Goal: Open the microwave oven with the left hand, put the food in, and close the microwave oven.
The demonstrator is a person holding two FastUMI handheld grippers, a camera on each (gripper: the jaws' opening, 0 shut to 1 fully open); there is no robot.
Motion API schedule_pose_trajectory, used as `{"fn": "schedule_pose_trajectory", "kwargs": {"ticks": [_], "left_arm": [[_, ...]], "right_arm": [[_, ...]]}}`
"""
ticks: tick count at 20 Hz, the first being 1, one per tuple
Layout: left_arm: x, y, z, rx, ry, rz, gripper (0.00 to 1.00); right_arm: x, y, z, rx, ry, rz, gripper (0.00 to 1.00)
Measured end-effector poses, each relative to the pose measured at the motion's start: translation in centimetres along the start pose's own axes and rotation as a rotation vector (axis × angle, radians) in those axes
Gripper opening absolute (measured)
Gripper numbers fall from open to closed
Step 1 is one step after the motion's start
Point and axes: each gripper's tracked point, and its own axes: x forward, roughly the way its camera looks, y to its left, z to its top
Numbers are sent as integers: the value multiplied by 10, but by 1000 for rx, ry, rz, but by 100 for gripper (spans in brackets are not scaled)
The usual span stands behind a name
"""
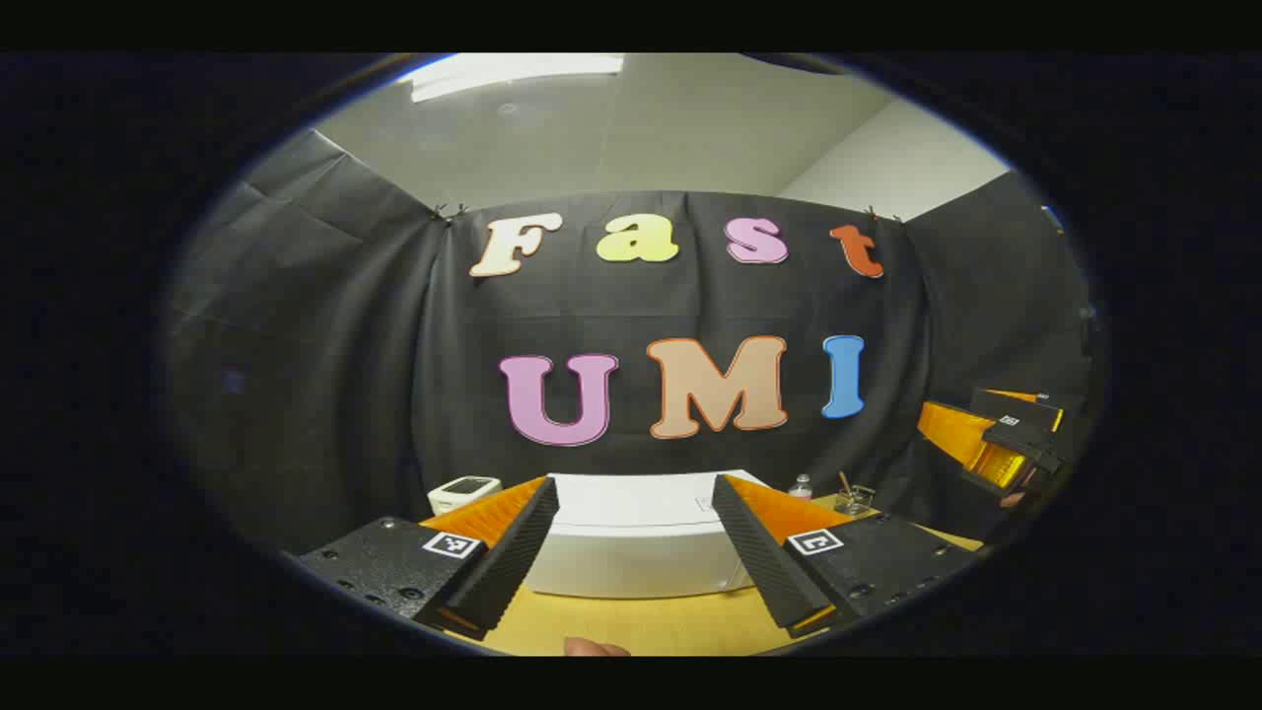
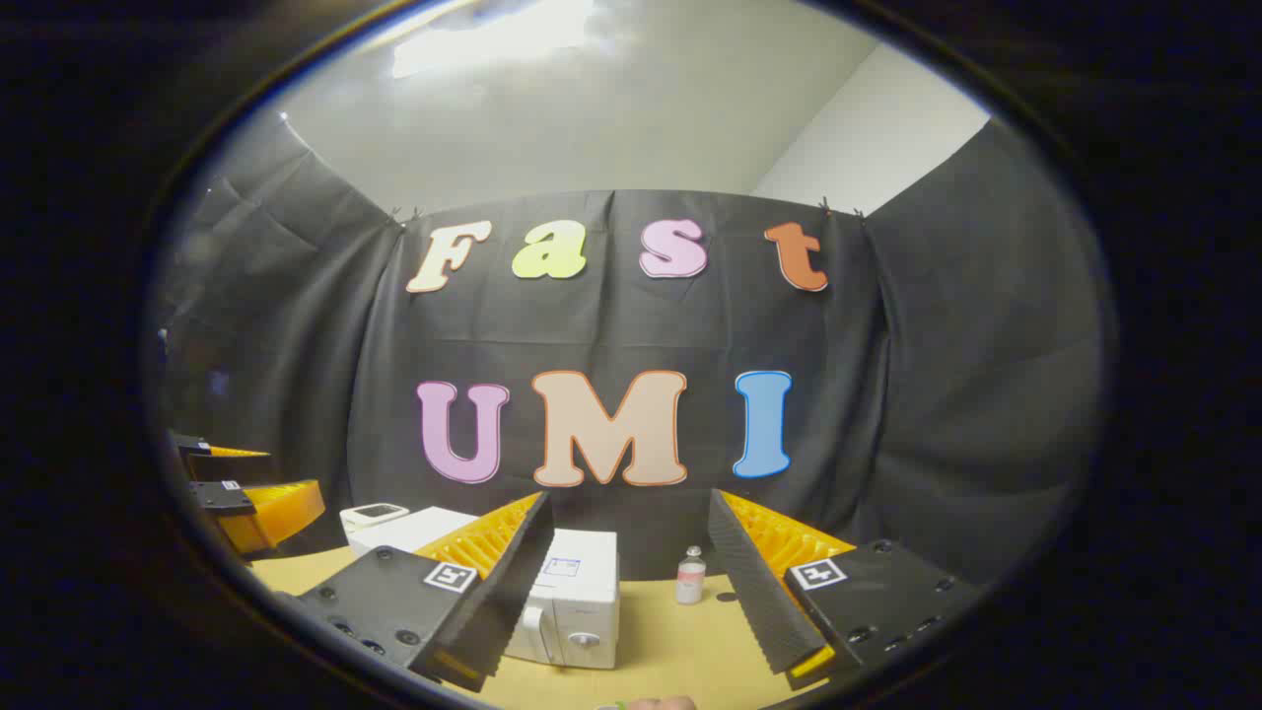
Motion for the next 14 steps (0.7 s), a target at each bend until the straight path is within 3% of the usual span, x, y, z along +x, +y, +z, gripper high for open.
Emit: {"fn": "schedule_pose_trajectory", "kwargs": {"ticks": [5,14], "left_arm": [[1,-17,0,43,-10,-50,97],[3,-23,-5,42,-4,-75,97]], "right_arm": [[2,0,-2,10,2,0,96],[0,2,-6,-4,14,-3,96]]}}
